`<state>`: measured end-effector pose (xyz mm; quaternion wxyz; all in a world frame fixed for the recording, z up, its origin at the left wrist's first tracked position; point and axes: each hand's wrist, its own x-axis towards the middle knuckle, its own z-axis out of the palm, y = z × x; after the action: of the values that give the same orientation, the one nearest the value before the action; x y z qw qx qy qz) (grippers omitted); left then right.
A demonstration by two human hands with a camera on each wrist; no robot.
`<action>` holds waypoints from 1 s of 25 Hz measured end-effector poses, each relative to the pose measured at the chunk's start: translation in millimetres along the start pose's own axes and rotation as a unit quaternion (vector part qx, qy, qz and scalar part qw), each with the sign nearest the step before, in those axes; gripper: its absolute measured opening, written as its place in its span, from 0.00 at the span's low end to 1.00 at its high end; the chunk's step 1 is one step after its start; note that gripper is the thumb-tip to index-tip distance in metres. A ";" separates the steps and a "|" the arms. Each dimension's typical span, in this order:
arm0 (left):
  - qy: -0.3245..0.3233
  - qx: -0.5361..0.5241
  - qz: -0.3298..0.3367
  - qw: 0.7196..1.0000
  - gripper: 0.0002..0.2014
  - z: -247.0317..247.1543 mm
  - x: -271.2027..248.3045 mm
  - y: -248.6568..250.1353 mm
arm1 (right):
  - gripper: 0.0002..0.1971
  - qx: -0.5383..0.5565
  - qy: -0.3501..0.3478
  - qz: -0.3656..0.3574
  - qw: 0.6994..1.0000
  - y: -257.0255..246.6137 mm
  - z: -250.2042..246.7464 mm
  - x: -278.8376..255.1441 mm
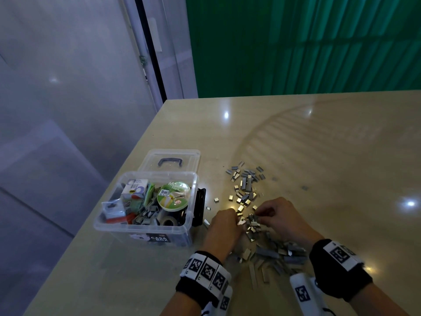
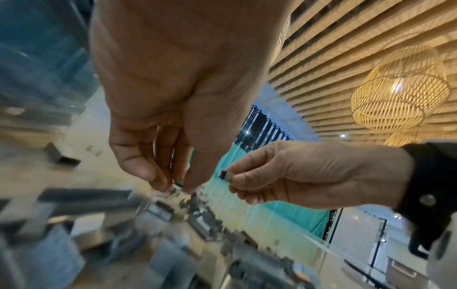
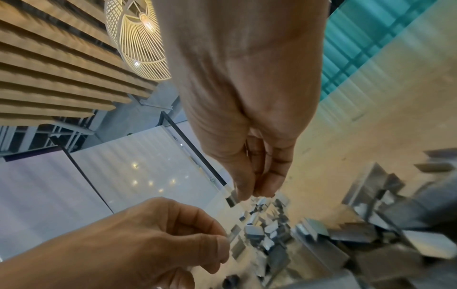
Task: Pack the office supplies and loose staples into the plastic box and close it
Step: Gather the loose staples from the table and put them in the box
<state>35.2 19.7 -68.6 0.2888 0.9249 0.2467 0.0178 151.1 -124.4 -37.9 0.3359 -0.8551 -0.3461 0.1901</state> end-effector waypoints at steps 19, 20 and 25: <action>0.238 -0.163 0.053 0.956 0.04 -190.7 -73.0 -79.5 | 0.05 0.116 0.040 -0.172 0.977 -177.5 41.5 23.9; 0.246 -0.155 0.044 0.956 0.04 -194.8 -76.6 -91.2 | 0.04 0.110 0.026 -0.180 0.977 -188.2 51.3 25.6; 0.264 -0.121 0.023 0.957 0.05 -198.7 -87.3 -129.5 | 0.09 0.058 -0.007 -0.204 0.977 -222.6 90.2 37.1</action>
<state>-134.1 175.5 36.1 0.3223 0.8509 0.2888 0.2979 23.0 61.3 52.5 0.4141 -0.7443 -0.5040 0.1436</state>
